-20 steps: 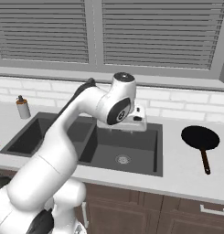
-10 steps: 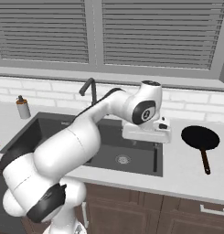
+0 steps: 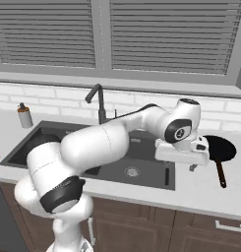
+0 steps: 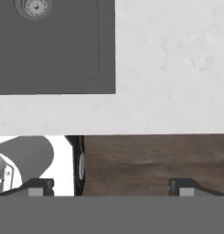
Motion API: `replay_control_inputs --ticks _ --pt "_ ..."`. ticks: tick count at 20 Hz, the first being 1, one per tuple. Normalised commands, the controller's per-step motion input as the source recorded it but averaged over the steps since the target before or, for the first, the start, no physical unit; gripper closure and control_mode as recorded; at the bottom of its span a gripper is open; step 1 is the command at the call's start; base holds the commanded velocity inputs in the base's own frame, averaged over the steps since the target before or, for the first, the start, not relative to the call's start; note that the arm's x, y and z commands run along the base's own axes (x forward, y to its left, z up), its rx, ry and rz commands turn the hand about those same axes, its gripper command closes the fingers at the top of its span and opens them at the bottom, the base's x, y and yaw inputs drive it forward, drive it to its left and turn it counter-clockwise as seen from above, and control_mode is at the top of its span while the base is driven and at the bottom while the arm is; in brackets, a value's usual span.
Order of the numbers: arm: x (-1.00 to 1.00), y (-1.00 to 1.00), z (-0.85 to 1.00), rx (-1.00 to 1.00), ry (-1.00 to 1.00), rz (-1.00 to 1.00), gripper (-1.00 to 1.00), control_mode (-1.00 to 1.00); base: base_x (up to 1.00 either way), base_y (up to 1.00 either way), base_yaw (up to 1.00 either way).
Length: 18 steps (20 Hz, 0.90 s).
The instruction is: Pick the pan and sponge and place them into the sink. Then turn on the water.
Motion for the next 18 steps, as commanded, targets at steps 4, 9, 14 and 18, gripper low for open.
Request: replay_control_inputs --ticks 4,9,14,18 --pt "0.03 -0.54 -0.27 0.00 0.00 0.01 -1.00 -1.00 0.00 0.00 0.00" --pt "0.05 -0.49 -0.23 0.00 0.00 0.02 -1.00 -1.00 0.00 0.00 0.00" --pt "0.06 -0.43 -0.13 0.00 0.00 0.02 -1.00 -1.00 0.00 0.00 0.00" --pt "0.14 -0.42 -0.07 0.00 0.00 0.03 -1.00 -1.00 0.00 0.00 0.00"
